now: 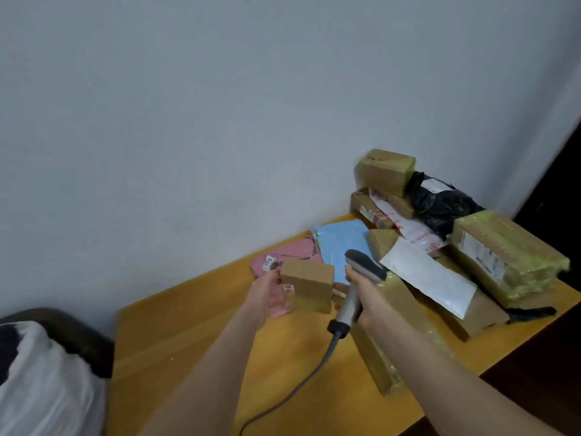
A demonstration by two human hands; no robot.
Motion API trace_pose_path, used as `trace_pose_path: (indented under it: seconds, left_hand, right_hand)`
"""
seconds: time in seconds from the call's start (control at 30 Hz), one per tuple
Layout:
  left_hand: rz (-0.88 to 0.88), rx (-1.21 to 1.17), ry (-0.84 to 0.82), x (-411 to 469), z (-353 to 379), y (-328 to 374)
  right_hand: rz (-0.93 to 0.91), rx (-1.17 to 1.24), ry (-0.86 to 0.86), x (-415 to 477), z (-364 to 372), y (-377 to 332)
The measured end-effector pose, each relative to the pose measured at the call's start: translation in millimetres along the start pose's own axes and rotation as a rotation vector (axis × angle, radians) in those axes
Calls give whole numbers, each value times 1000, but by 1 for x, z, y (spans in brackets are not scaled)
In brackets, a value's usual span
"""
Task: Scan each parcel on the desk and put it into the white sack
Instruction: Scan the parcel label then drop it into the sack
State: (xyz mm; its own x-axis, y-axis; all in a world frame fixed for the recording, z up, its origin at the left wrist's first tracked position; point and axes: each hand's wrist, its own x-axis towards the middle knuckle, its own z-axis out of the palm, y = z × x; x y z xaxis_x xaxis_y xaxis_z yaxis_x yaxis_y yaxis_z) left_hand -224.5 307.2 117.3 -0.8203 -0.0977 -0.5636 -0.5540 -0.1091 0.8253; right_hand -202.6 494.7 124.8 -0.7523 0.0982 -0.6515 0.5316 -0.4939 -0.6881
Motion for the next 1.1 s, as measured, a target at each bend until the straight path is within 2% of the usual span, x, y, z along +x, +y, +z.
trace_pose_path:
  seconds: [0.3, 0.53, 0.63, 0.77, 0.9, 1.0, 1.1]
  left_hand:
    - [142, -49, -16, -22, -106, 22]
    - [120, 6, -102, -46, -170, 24]
    - [116, 41, -95, -48, -191, 20]
    - [116, -83, -31, -48, -203, 12]
    - [122, -102, -76, -49, -212, 2]
    - [88, -36, -146, -50, -220, -4]
    - [142, -27, -54, -48, -233, 0]
  right_hand:
    - [-70, -92, -43, -38, 89, 46]
    - [-124, -134, -78, -61, 137, 74]
    - [-127, -142, -117, -59, 148, 85]
    - [-167, -149, -100, -56, 156, 95]
    - [-175, -121, -108, -59, 163, 102]
    - [-181, -185, -98, -58, 165, 103]
    - [-213, -320, -118, -60, 162, 101]
